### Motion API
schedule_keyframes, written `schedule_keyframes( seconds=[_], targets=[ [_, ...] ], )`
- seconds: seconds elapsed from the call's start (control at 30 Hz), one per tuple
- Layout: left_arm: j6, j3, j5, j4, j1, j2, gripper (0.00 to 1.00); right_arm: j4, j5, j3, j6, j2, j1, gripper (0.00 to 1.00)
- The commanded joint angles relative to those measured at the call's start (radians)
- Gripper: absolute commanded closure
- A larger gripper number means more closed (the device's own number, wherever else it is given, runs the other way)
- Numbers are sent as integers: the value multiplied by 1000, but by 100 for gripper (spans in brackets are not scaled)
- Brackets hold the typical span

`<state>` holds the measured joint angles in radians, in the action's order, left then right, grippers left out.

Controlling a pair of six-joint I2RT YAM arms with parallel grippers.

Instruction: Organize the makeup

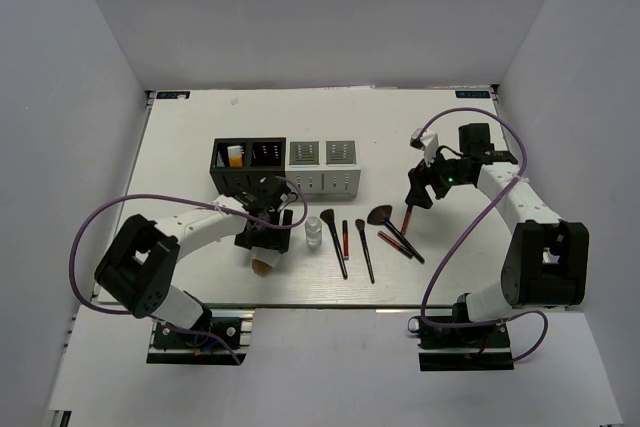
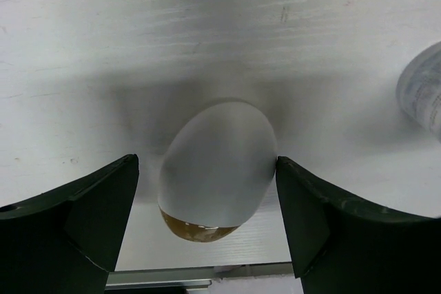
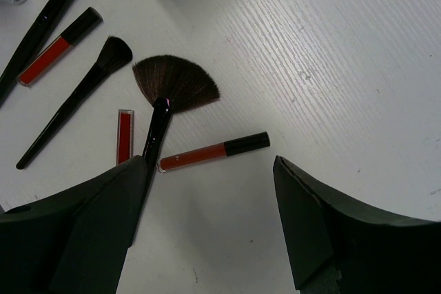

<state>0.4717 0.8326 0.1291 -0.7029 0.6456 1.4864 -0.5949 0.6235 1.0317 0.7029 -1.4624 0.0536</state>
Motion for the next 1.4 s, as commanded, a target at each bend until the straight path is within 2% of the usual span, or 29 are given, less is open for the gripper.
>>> schedule_keyframes(
  seconds=[0.0,0.47,0.6,0.63,0.73,0.83,0.97,1.13,1.23,1.37],
  targets=[
    [39,-7,67,0,11,-2,11,20,1,-1,0,10,-6,20],
    [110,-4,115,-17,62,48,19,50,8,-30,-14,25,-3,20],
    [133,2,125,-26,80,72,27,52,16,-42,-17,31,-3,20],
    [134,2,126,-26,80,80,34,52,18,-44,-19,34,-3,20],
    [146,0,129,-27,89,89,41,58,21,-53,-20,40,-3,20],
    [154,14,144,-41,89,80,53,60,28,-58,-22,43,-3,20],
    [174,37,168,-58,89,16,67,60,30,-55,-22,42,-4,20],
    [238,103,210,-101,89,-125,78,60,27,-51,-17,42,-3,20],
    [277,143,251,-95,74,-211,80,56,28,-48,-17,37,-3,20],
    [283,247,323,-87,65,-250,82,47,31,-36,-16,33,0,21]
  ],
)
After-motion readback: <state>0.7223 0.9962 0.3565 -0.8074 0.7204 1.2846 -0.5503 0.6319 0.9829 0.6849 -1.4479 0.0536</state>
